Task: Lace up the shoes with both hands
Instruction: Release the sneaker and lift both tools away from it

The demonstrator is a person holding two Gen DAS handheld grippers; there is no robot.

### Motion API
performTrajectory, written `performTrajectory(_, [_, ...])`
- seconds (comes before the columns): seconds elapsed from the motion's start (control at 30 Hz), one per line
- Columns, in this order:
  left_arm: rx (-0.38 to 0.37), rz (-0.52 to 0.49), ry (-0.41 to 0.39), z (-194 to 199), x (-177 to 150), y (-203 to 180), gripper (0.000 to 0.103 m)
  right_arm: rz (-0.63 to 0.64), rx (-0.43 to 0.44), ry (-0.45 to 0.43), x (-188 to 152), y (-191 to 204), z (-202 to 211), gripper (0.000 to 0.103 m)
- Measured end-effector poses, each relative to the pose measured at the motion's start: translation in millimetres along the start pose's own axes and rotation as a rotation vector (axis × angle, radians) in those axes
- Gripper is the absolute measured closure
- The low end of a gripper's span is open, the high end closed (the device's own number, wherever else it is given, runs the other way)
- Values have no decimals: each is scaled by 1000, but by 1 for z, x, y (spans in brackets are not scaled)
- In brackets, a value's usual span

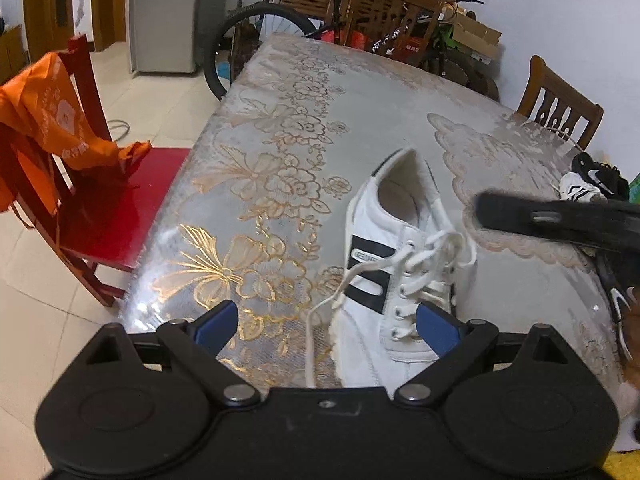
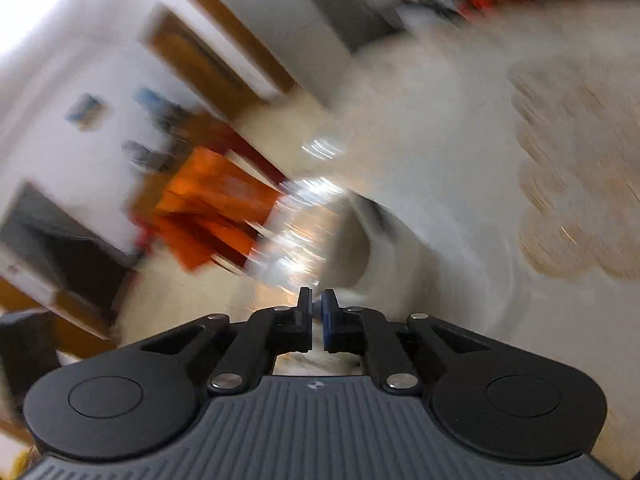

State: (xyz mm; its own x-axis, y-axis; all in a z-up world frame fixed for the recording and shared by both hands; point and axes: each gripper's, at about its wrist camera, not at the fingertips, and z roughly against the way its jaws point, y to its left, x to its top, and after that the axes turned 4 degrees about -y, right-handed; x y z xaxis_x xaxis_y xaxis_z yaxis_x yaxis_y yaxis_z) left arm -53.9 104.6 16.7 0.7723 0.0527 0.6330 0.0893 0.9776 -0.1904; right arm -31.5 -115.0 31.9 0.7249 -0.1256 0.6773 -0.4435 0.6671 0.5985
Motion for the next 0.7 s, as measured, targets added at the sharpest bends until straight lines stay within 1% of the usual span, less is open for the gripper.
performTrajectory(0.03, [11,-7,-1,-1,0,2,8,107,97,10,0,19,3,103])
performTrajectory(0.07, [26,-15,0,-3,1,4,8,202,156,33,0,34,6,103])
performTrajectory(0.1, [42,-24,-2,-3,1,5,8,275,173,57,-1,44,7,96])
performTrajectory(0.17, [71,-58,-21,-4,3,6,8,348,102,69,-5,48,7,94])
performTrajectory(0.2, [79,-85,-27,-5,3,6,8,360,43,65,-6,44,5,89])
performTrajectory(0.23, [83,-116,-29,-8,4,5,8,358,-39,56,-8,36,2,85])
performTrajectory(0.27, [86,-146,-30,-10,5,4,8,363,-150,53,-10,27,-2,82])
performTrajectory(0.3, [84,-180,-24,-13,5,3,8,390,-259,57,-12,19,-8,77])
performTrajectory(0.33, [77,-213,-12,-17,5,1,8,435,-329,70,-16,13,-13,74])
performTrajectory(0.37, [70,-246,-9,-20,5,0,8,487,-381,85,-19,7,-18,74])
performTrajectory(0.4, [66,-282,-14,-22,4,-2,8,533,-410,107,-23,3,-25,72])
performTrajectory(0.43, [62,-310,-21,-24,3,-4,8,573,-414,134,-25,0,-29,69])
performTrajectory(0.47, [55,-337,-28,-25,2,-6,8,609,-407,154,-28,-1,-34,68])
performTrajectory(0.5, [48,-355,-33,-28,2,-8,8,643,-398,169,-32,-1,-41,64])
performTrajectory(0.57, [34,-373,-40,-35,1,-9,9,707,-400,182,-41,-1,-50,60])
performTrajectory(0.63, [12,-365,-52,-40,2,-9,13,767,-434,177,-45,-1,-56,59])
performTrajectory(0.7, [-22,-321,-67,-45,7,-5,22,810,-487,159,-52,-3,-65,59])
